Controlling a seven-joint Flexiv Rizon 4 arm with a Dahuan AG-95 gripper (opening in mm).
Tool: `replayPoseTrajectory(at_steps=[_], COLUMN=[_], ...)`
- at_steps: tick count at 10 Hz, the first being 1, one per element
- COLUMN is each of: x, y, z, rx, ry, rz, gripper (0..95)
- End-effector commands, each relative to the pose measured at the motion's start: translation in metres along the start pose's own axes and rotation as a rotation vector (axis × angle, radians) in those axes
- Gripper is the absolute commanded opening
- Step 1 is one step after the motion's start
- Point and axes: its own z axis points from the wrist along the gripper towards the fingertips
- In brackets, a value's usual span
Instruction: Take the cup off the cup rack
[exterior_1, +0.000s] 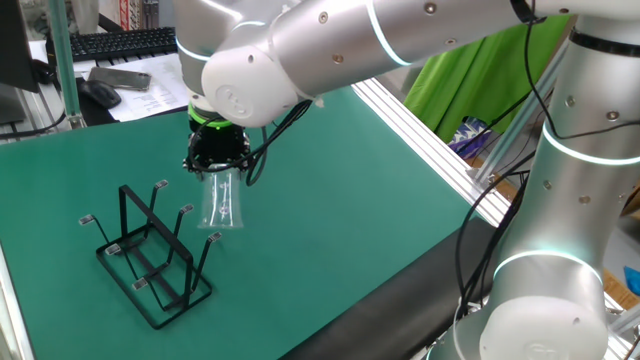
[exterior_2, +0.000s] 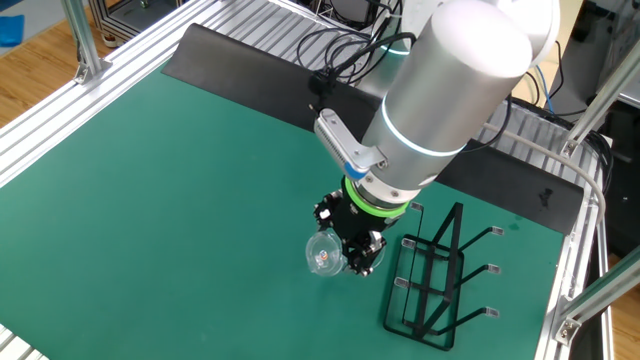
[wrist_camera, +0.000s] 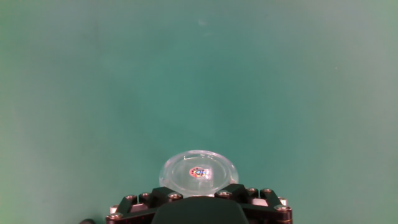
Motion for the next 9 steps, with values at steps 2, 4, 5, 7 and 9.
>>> replayPoseTrajectory(at_steps=[2,4,5,7,9], x=[-0.0007,-0.0014,-0.0017,-0.0017,-0.0017], y=[0.0009,0.0049,0.0066,0.0073,0.0073], z=[0.0028,0.0076,0.0097,0.0107,0.0107], rx=[-0.008,-0.012,-0.011,-0.01,-0.008], ry=[-0.023,-0.04,-0.046,-0.05,-0.052], rz=[0.01,0.022,0.026,0.028,0.029], gripper=[57.0,76.0,76.0,76.0,76.0])
